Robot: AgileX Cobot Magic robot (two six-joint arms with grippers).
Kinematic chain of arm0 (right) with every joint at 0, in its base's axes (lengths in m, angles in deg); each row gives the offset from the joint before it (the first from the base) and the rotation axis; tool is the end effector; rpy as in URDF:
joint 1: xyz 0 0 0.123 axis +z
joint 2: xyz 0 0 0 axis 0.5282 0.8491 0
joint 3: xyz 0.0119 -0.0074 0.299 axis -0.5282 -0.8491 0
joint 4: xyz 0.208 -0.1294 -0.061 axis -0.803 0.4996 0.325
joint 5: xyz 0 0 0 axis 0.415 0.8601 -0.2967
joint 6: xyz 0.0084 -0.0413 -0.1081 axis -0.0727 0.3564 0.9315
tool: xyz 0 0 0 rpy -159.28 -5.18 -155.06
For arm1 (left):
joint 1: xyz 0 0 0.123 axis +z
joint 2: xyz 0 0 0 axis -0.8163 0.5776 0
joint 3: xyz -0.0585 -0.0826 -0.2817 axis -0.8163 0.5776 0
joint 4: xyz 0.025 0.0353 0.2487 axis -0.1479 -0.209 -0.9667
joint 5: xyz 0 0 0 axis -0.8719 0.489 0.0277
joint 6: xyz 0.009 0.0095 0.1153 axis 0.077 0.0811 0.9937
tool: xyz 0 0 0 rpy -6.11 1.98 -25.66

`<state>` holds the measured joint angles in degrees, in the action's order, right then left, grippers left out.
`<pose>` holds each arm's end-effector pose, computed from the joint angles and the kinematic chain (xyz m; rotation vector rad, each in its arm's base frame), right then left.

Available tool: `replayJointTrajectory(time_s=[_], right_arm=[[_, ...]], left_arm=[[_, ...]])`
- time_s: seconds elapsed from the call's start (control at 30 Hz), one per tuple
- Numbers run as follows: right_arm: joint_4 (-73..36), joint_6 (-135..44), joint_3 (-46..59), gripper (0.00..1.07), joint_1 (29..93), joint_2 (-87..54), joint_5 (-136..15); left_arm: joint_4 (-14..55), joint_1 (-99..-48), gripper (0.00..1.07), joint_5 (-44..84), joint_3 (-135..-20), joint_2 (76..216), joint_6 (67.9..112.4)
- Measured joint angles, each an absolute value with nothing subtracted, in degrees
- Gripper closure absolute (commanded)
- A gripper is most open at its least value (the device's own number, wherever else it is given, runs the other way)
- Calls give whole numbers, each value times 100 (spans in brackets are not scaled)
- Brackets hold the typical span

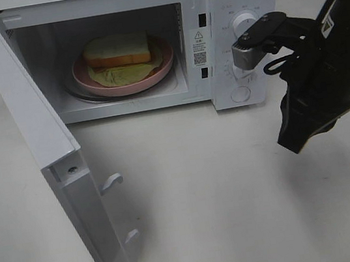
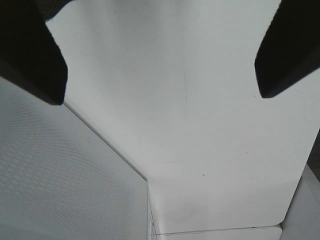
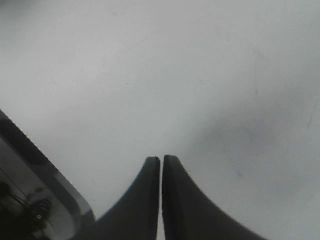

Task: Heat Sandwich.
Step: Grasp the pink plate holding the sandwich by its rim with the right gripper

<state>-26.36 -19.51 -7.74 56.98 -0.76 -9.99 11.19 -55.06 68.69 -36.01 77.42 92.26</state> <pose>0.2479 0.1294 0.2214 -1.2168 2.5690 0.1487 0.0036 -0.0088 0.2670 0.1141 2.0257 -0.0427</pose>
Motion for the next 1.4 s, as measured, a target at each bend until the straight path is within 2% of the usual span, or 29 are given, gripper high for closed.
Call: replayJointTrajectory(time_s=[0.07, 0.17, 0.23, 0.33, 0.47, 0.6, 0.63, 0.67, 0.73, 0.77, 0.8, 0.83, 0.87, 1.17, 1.4], right_arm=[[-2630, -651, -740, 102, 5698, -76, -982], [-2625, 129, -740, 102, 5698, -76, -982], [-2625, 1252, -740, 102, 5698, -76, -982], [-2625, 1687, -740, 101, 5698, -76, -982], [-2596, 2042, -740, 94, 5698, -76, -982], [-2470, 2031, -740, 65, 5698, -76, -1051], [-2470, 2031, -740, 65, 5698, -76, -1051], [-2470, 1956, -740, 47, 5698, -76, -1154], [-2470, 1767, -740, 26, 5698, -76, -1217], [-2470, 1693, -740, 20, 5698, -76, -1240], [-2470, 1693, -740, 20, 5698, -76, -1240], [-2470, 1601, -740, 9, 5698, -76, -1257], [-2470, 1567, -740, 5, 5698, -76, -1257], [-2315, 1435, -740, 10, 5732, -76, -1280], [-1650, 1435, -373, 13, 6219, 27, -1326]], left_arm=[[1119, -5506, 9, 6869, -3601, 7742, 9226], [1119, -5506, 9, 6869, -3601, 7742, 9226], [1119, -5506, 9, 6869, -3601, 7742, 9226], [1119, -5506, 9, 6869, -3601, 7742, 9226], [1119, -5506, 9, 6869, -3601, 7742, 9226], [1119, -5506, 9, 6869, -3601, 7742, 9226], [1119, -5506, 9, 6869, -3601, 7742, 9226], [1119, -5506, 9, 6869, -3601, 7742, 9226], [1119, -5506, 9, 6869, -3601, 7742, 9226], [1119, -5506, 9, 6869, -3601, 7742, 9226], [1119, -5506, 9, 6869, -3601, 7742, 9226], [1119, -5506, 9, 6869, -3601, 7742, 9226], [1119, -5506, 9, 6869, -3601, 7742, 9226], [1119, -5506, 9, 6869, -3601, 7742, 9226], [1119, -5506, 9, 6869, -3601, 7742, 9226]])
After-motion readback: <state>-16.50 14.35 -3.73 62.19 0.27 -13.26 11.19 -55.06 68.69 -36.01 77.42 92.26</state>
